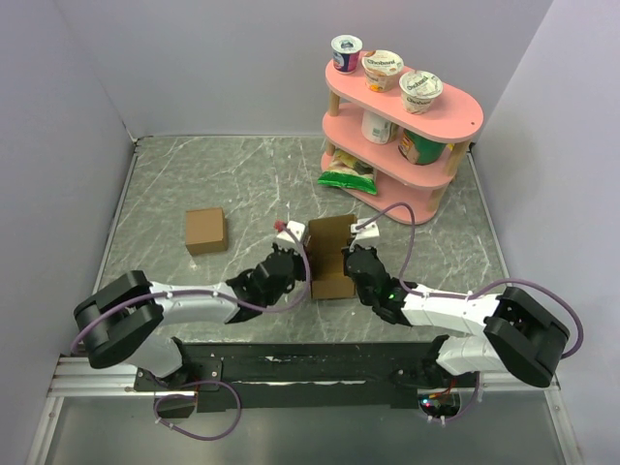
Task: Fold the paper box
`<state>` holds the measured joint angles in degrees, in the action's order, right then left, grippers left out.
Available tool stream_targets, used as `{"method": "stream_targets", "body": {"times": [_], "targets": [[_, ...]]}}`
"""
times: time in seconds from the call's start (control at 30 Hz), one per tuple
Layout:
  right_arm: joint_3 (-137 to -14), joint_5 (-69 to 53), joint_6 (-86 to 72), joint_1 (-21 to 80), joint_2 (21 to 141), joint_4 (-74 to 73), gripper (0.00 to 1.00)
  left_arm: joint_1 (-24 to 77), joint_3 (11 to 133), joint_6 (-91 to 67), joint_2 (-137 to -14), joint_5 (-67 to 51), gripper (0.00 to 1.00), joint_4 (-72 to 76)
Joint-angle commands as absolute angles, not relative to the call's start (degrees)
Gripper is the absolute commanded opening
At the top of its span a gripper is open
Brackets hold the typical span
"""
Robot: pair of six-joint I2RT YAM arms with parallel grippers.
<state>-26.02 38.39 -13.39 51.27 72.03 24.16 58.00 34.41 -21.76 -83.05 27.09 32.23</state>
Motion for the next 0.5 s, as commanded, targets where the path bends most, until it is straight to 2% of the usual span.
{"method": "stream_targets", "body": {"times": [0.0,0.1,0.47], "targets": [[-29.88,38.32,-17.66,53.26,71.89,24.26,0.0,63.71,30.24,-22.06,-83.41,29.08,0.01,35.85],[-29.1,39.63,-19.07,54.66,72.33,24.52,0.0,65.21,29.62,-22.23,-84.54,31.46,0.01,37.36],[-23.91,46.76,-24.6,61.08,73.48,25.14,0.0,66.01,37.26,-26.63,-86.49,33.92,0.01,28.31]]}}
